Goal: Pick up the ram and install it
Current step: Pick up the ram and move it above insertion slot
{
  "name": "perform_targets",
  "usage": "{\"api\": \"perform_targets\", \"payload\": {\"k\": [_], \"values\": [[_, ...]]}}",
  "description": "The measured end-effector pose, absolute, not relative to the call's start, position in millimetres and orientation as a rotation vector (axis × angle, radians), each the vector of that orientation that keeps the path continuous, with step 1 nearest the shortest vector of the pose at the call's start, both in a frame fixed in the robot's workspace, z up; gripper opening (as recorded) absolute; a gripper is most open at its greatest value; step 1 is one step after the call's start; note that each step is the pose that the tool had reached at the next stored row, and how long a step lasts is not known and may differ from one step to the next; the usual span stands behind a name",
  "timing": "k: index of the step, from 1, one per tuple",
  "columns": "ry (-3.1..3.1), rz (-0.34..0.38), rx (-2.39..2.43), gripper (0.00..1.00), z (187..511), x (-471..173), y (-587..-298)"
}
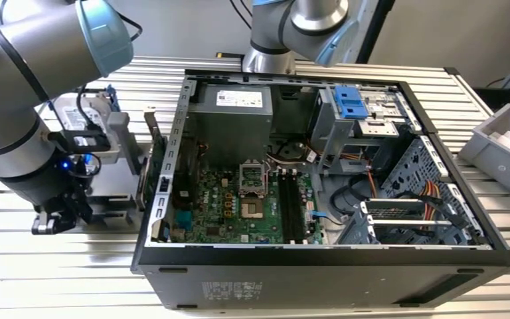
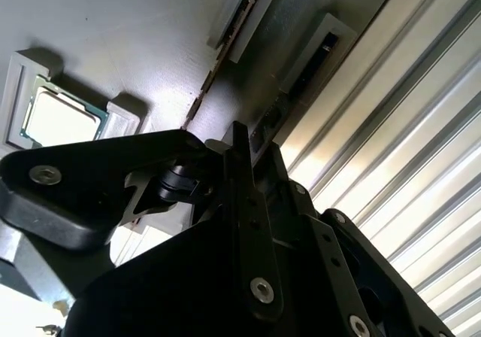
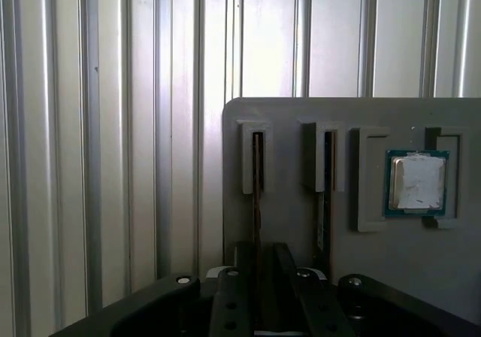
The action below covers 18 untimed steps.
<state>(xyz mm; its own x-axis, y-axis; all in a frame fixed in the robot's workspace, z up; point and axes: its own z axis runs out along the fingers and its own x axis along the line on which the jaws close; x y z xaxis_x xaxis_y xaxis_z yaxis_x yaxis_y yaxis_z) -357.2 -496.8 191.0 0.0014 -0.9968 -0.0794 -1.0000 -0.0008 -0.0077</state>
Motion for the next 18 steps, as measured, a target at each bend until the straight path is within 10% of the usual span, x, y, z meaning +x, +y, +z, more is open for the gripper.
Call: {"api": "perform_targets", "payload": {"k": [6,7,18], "values": [[2.176,0.078,-2.178,1.00,190.8,-357.2,-496.8],[2.176,0.078,-2.178,0.00,190.8,-357.2,-496.8],[2.176,0.078,-2.178,0.00,190.6,-357.2,-496.8]]}}
